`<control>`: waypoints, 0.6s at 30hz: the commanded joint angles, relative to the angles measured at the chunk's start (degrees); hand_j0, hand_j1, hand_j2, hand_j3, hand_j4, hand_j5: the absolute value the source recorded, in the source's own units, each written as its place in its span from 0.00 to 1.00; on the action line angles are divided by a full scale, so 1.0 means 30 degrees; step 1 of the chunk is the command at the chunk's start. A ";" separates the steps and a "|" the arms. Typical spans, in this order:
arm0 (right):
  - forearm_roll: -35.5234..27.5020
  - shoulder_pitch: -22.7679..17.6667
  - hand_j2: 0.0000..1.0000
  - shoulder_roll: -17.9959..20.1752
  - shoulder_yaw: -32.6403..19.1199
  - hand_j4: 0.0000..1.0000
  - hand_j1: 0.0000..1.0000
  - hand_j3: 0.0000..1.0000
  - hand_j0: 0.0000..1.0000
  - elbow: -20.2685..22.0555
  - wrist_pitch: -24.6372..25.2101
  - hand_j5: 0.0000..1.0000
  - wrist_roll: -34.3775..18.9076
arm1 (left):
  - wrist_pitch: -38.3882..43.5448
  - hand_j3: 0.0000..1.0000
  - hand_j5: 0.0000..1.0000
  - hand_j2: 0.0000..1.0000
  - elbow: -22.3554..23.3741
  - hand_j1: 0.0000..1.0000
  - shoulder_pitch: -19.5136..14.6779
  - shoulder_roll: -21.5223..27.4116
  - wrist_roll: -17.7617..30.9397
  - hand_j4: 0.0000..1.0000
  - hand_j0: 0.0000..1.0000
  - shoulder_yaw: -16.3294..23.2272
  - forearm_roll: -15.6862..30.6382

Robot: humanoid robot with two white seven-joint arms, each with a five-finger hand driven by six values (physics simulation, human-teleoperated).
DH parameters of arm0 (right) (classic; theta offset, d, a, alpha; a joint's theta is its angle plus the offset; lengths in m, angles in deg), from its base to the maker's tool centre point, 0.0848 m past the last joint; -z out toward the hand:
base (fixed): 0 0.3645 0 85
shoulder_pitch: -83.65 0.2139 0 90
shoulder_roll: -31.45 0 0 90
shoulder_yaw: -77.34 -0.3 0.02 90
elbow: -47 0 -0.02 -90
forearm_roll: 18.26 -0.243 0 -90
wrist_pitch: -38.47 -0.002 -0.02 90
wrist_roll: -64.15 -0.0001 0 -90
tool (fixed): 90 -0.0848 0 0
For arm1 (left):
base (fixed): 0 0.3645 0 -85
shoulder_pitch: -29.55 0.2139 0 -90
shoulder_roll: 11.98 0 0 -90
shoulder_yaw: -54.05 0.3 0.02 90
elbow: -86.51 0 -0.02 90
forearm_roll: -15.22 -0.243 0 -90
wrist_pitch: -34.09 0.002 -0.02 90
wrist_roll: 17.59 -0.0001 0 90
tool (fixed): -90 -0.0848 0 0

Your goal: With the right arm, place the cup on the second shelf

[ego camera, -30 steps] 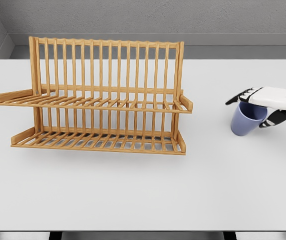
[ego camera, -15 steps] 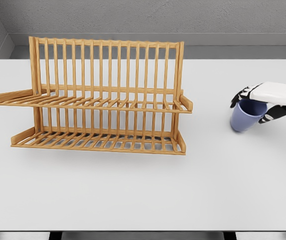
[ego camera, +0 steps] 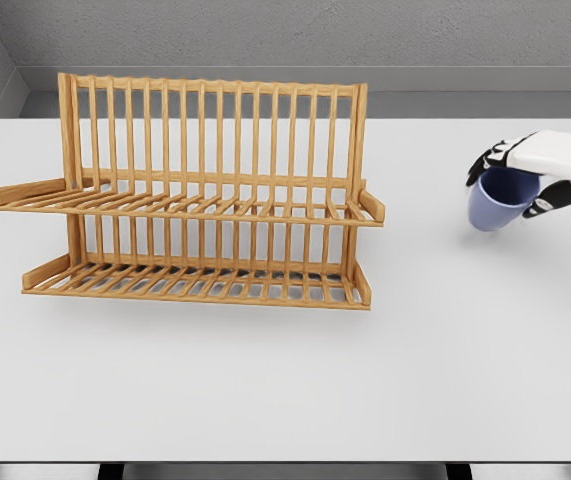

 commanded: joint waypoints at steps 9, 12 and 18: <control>-0.0107 0.0674 0.68 0.0052 -0.0063 0.68 0.68 0.68 0.68 0.0687 0.0020 0.68 0.0004 | -0.0001 1.00 1.00 1.00 -0.0001 1.00 0.0000 0.0001 0.0007 1.00 1.00 0.0005 0.0017; -0.0107 0.0762 0.68 0.0052 -0.0063 0.68 0.68 0.68 0.68 0.1127 -0.0009 0.68 0.0004 | -0.0001 1.00 1.00 1.00 -0.0001 1.00 0.0000 0.0001 0.0007 1.00 1.00 0.0005 0.0017; -0.0107 0.0762 0.68 0.0081 -0.0825 0.68 0.68 0.68 0.68 0.1771 -0.0097 0.68 0.0004 | -0.0001 1.00 1.00 1.00 -0.0001 1.00 0.0000 0.0001 0.0007 1.00 1.00 0.0005 0.0017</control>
